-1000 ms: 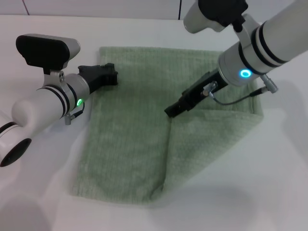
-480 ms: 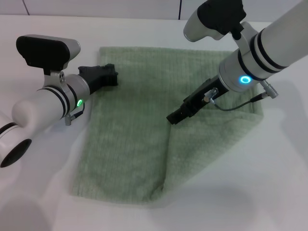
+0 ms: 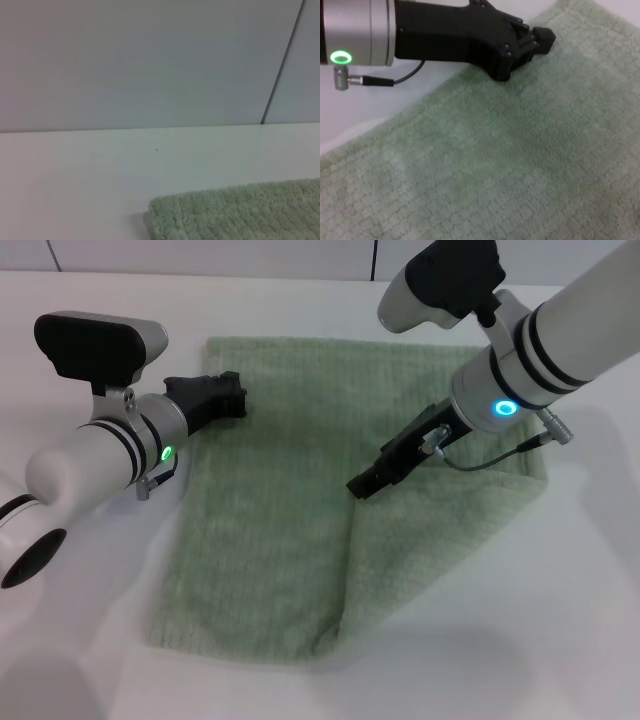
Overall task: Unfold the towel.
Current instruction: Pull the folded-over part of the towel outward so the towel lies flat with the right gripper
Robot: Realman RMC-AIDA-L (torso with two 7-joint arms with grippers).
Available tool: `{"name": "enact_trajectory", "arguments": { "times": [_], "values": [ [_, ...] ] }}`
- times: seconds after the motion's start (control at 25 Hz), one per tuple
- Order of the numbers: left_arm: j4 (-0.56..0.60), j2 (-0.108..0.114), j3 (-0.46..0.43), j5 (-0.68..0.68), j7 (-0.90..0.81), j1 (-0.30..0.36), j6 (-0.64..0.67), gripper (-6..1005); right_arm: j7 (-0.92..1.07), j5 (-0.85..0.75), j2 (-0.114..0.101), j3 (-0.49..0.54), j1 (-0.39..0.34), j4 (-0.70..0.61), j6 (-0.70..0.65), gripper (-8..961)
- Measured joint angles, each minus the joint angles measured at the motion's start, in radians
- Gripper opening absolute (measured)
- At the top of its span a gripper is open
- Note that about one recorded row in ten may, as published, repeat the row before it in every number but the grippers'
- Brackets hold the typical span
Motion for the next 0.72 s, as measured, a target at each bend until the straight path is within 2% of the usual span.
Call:
{"name": "enact_trajectory", "arguments": {
  "times": [0.72],
  "values": [
    [-0.001, 0.000, -0.001, -0.002, 0.000, 0.003, 0.004, 60, -0.045, 0.027, 0.005, -0.016, 0.053, 0.090, -0.024, 704]
  ]
}}
